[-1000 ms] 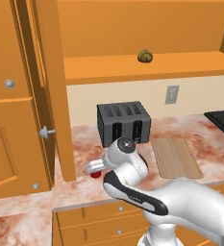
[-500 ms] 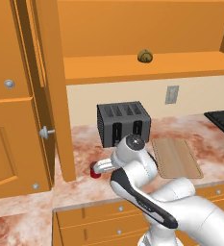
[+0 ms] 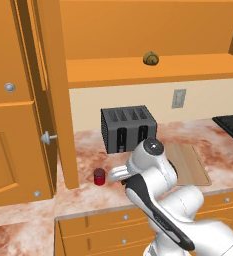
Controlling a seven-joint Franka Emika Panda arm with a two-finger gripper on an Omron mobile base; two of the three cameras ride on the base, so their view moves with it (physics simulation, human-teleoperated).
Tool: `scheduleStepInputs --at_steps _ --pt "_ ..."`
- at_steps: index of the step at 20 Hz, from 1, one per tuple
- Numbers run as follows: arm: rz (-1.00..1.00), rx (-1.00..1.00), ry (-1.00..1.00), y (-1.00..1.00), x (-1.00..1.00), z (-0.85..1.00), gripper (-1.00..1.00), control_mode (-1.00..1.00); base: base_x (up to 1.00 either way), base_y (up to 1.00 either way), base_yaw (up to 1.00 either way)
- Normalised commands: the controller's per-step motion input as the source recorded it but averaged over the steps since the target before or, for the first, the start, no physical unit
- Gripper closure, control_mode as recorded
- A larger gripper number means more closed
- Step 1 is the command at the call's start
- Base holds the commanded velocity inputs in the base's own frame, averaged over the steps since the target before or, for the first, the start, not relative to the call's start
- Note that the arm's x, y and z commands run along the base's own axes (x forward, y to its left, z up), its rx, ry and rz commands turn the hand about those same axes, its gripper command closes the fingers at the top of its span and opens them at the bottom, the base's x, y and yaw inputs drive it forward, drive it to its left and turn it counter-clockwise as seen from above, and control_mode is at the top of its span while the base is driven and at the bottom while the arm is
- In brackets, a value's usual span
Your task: Pick the bread, place it on the cutting board, pick the jam, place it on the counter, and close the cabinet.
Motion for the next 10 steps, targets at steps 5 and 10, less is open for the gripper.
scheduleStepInputs --at_steps 5,10 --pt "0.0 0.0 0.0 -0.37 -0.12 0.0 -1.0 -1.0 0.0 0.0 0.0" --pt "0.0 0.0 0.0 -0.39 -0.12 0.0 -1.0 -1.0 0.0 0.0 0.0"
